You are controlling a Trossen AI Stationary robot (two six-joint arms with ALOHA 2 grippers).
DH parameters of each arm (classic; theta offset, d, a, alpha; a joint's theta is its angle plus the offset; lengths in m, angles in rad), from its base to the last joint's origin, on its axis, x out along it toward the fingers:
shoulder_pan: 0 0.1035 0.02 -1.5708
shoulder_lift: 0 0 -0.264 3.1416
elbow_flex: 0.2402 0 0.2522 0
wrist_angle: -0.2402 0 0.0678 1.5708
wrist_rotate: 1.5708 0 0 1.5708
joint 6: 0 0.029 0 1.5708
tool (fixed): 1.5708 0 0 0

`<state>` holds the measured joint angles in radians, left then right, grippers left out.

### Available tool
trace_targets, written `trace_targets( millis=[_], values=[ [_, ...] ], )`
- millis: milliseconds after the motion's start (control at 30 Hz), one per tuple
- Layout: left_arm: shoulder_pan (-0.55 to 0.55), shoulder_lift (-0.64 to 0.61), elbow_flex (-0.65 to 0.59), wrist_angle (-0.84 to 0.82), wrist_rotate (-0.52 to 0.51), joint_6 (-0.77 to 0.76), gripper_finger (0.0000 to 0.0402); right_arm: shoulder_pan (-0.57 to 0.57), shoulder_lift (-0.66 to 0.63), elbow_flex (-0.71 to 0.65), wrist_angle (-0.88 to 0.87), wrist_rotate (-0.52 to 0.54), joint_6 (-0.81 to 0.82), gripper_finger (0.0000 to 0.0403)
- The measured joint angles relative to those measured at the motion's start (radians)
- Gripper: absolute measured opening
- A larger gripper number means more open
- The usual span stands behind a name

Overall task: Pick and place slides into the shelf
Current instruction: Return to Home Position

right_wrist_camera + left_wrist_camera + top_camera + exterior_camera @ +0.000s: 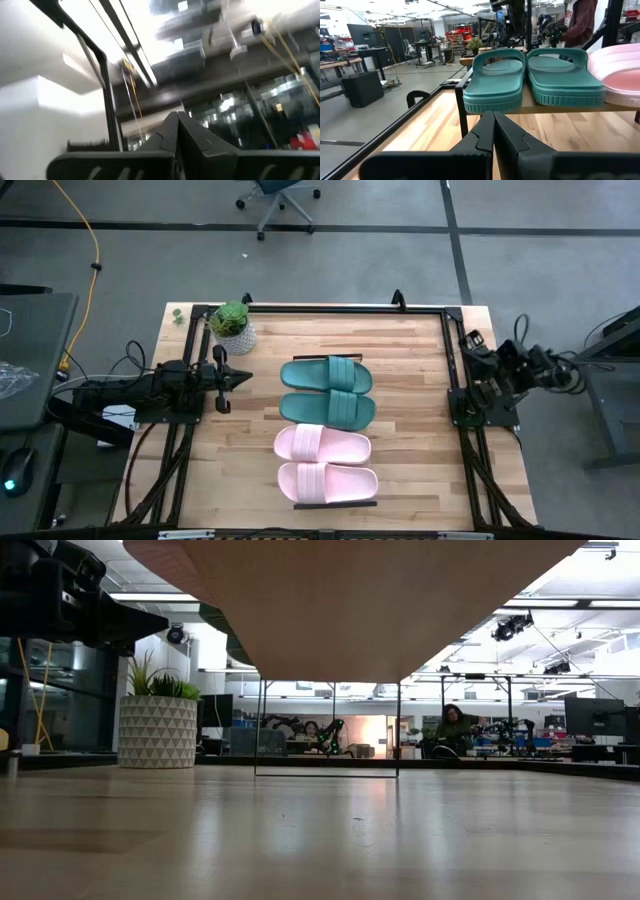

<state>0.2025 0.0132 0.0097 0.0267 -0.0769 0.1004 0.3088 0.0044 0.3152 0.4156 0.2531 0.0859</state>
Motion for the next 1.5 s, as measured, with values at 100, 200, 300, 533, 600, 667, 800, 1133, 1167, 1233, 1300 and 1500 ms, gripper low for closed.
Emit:
trace_targets(
  millis=[100,200,300,533,600,667,800,1133,1167,1233,1300,1500],
  values=[
    [0.000,0.000,0.000,0.000,0.000,0.000,0.0001,-0.001,0.000,-0.115,0.207,0.001,-0.021,0.0000],
    [0.000,0.000,0.000,0.000,-0.001,0.000,0.0001,-0.001,0.000,-0.229,0.384,0.001,-0.053,0.0000],
    [0.000,0.000,0.000,0.000,-0.002,0.000,0.0001,-0.001,0.000,-0.307,0.504,-0.005,-0.058,0.0000],
    [0.000,0.000,0.000,0.000,-0.002,0.000,0.0001,-0.003,0.000,-0.305,0.315,-0.044,0.004,0.0000],
    [0.000,0.000,0.000,0.000,-0.002,0.000,0.0001,-0.018,0.000,-0.306,0.260,-0.019,0.002,0.0000],
    [0.000,0.000,0.000,0.000,-0.002,0.000,0.0001,-0.049,0.000,-0.306,0.216,-0.001,0.000,0.0000],
    [0.000,0.000,0.000,0.000,-0.002,0.000,0.0001,-0.138,0.000,-0.306,0.120,-0.005,0.036,0.0000],
    [0.000,0.000,0.000,0.000,-0.002,0.000,0.0001,-0.338,0.000,-0.306,-0.239,-0.214,0.197,0.0000],
    [0.000,0.000,0.000,0.000,-0.002,0.000,0.0001,-0.346,0.000,-0.306,-0.264,-0.220,0.197,0.0000],
    [0.000,0.000,0.000,0.000,-0.002,0.000,0.0001,-0.357,0.000,-0.306,-0.311,-0.242,0.195,0.0000],
    [0.000,0.000,0.000,0.000,-0.002,0.000,0.0001,-0.363,0.000,-0.306,-0.370,-0.261,0.200,0.0000],
    [0.000,0.000,0.000,0.001,-0.002,0.000,0.0001,-0.364,0.010,-0.304,-0.407,-0.261,0.202,0.0000]
  ],
)
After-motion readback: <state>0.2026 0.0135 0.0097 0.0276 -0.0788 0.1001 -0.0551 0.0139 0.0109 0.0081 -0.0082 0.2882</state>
